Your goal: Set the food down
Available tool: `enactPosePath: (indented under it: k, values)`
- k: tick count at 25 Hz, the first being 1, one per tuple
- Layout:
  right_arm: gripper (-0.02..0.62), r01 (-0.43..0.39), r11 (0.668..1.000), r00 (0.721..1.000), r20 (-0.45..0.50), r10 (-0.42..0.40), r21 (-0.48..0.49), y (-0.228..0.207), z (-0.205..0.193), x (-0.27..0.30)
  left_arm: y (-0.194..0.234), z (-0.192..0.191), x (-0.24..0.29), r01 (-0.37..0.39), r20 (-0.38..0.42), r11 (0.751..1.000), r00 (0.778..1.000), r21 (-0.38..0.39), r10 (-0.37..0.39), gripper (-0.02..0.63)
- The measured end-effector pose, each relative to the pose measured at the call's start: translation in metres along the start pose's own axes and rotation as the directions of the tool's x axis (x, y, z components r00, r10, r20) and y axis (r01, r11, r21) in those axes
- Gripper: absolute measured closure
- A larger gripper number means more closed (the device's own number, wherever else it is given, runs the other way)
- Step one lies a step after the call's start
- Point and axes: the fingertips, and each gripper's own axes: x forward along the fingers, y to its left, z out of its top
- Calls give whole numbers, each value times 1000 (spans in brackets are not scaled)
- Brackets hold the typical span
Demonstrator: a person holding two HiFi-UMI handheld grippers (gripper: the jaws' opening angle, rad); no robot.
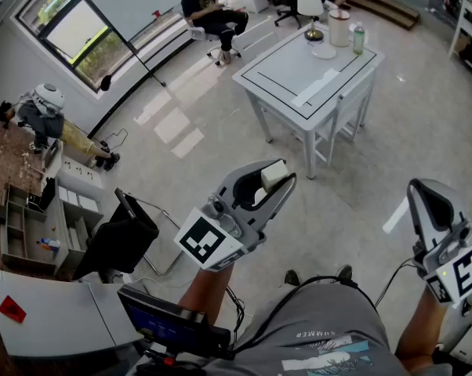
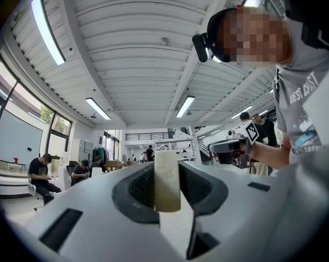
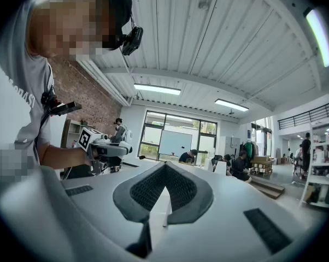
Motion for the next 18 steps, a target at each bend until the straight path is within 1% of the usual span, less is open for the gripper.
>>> enactPosePath:
  k: [10, 18]
  values:
    - [589, -12, 1000, 1000, 5, 12, -3, -65, -12, -53, -48, -10, 76, -9, -5, 1000, 1000, -8, 9, 502]
    - [588, -41, 999, 998, 46, 40, 11, -109, -15, -91, -85, -12, 130, -22, -11, 1000, 1000, 5, 22, 502]
